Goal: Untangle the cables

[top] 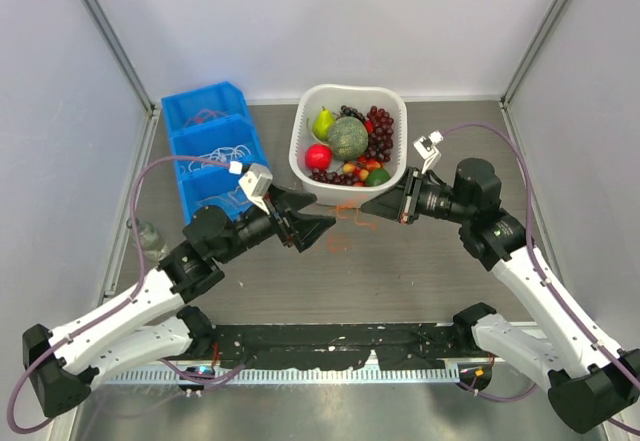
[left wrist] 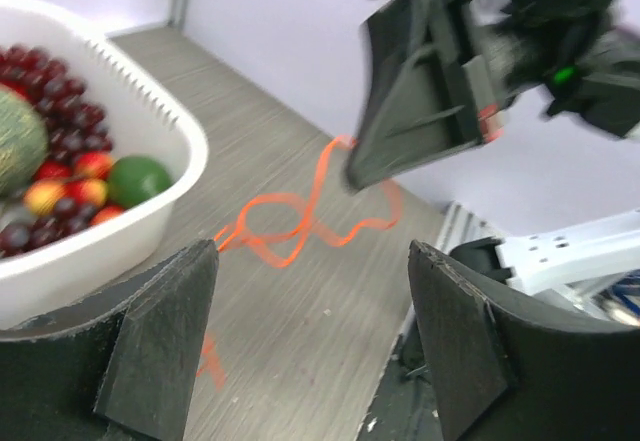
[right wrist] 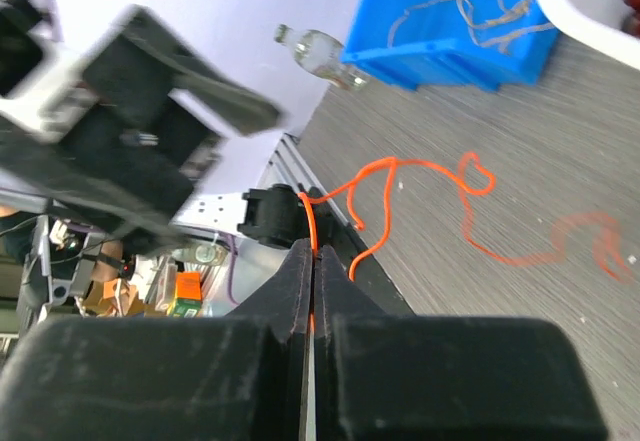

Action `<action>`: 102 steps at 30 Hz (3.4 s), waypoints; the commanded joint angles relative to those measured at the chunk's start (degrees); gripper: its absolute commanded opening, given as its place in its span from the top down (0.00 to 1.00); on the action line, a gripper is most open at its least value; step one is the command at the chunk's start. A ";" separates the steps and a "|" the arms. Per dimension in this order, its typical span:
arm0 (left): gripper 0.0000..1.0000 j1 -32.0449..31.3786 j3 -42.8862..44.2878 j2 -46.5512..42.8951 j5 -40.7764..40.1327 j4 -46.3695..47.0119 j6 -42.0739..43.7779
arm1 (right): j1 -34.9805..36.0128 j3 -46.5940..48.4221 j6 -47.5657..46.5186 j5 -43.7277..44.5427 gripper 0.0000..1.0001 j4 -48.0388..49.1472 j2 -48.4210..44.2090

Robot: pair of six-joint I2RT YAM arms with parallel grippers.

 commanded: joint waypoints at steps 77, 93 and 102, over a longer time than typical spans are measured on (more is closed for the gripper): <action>1.00 26.01 57.65 28.13 -42.35 -35.33 7.65 | 1.32 -9.48 -15.05 46.82 0.74 -13.13 -0.67; 1.00 44.83 77.54 55.83 -37.07 -24.70 7.74 | 1.32 -7.82 -15.93 46.55 0.74 -11.81 5.92; 1.00 49.49 80.43 62.15 -34.96 -20.82 6.34 | 1.32 -5.71 -15.76 45.50 0.74 -10.05 11.81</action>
